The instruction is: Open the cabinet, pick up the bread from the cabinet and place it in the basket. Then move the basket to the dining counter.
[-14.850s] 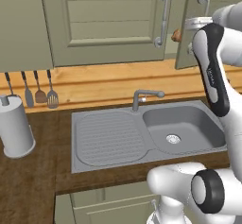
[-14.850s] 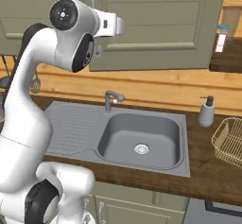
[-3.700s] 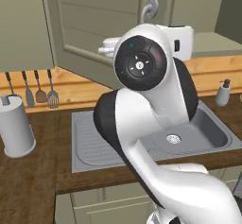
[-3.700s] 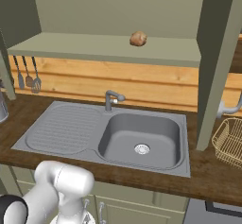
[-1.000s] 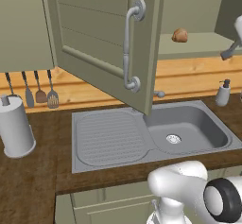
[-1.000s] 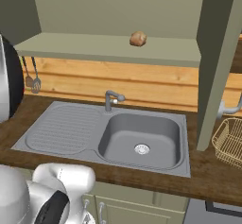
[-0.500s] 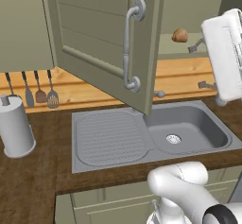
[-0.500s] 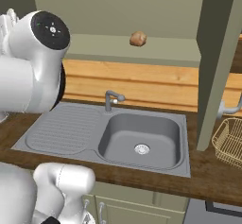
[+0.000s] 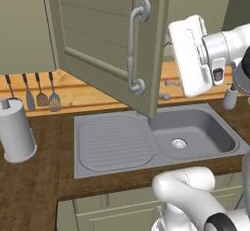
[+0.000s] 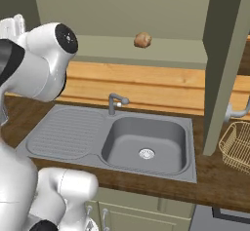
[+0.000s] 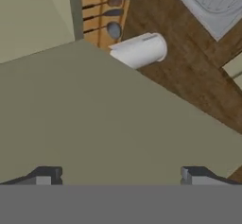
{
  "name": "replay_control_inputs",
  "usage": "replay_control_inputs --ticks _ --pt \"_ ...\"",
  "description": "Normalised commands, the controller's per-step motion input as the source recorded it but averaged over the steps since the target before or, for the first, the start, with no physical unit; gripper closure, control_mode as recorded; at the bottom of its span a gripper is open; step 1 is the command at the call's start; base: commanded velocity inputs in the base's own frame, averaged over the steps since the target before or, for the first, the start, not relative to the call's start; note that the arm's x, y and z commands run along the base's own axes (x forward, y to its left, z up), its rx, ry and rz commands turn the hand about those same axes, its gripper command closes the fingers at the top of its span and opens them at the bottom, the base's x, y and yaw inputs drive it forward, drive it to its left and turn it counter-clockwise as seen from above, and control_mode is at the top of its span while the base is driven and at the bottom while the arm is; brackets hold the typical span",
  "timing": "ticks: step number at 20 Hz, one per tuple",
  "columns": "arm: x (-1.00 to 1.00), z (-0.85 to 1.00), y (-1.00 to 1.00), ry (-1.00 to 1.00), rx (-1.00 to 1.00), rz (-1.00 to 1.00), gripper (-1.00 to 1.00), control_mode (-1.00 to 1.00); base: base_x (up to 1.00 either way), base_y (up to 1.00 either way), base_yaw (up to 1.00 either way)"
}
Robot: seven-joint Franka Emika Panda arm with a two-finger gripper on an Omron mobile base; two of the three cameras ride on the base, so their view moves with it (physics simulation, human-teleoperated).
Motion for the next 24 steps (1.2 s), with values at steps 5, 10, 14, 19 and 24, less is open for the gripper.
replay_control_inputs --ticks 5,10,14,19,24 --pt "-0.09 0.01 1.0 0.12 0.07 0.37 -1.0 -1.0 0.0 0.0 0.0" --pt "-0.35 0.12 1.0 0.12 0.11 0.38 -1.0 -1.0 0.0 0.0 0.0" --pt "-0.33 0.02 1.0 0.09 0.06 0.33 -1.0 -1.0 0.0 0.0 0.0" --pt "-0.17 -0.13 0.62 0.01 0.01 0.1 -1.0 -1.0 0.0 0.0 0.0" --pt "-0.09 -0.17 -0.7 -0.02 -0.03 0.0 -1.0 -1.0 0.0 0.0 0.0"
